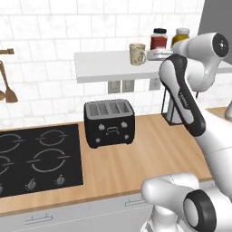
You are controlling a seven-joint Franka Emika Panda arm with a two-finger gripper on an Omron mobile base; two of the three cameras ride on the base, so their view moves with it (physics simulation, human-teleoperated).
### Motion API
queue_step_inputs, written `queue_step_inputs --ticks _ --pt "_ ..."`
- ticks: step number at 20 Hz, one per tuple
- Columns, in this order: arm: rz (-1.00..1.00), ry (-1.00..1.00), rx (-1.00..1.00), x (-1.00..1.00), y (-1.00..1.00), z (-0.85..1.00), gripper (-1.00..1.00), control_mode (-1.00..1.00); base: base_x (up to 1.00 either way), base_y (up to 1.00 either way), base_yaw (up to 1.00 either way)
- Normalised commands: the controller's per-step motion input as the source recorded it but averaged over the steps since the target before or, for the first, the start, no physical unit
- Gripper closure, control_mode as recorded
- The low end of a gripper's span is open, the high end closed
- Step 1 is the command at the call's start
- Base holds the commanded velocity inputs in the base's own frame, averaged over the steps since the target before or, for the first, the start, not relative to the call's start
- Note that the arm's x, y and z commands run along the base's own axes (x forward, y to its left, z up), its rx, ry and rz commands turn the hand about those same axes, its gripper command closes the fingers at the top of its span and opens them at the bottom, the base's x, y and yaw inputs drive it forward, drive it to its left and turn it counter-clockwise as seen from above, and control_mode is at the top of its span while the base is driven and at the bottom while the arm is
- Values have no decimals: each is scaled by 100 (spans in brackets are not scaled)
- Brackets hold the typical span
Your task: Gather all objects into one cabinet and sort the glasses and bowls to opposite sides.
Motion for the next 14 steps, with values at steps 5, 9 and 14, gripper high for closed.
queue_step_inputs --ticks 5,9,14 --pt "0 0 0 57 10 0 -100 -100 0 0 0" --pt "1 0 0 49 9 0 -100 -100 0 0 0" --pt "0 0 0 39 8 0 -100 -100 0 0 0"
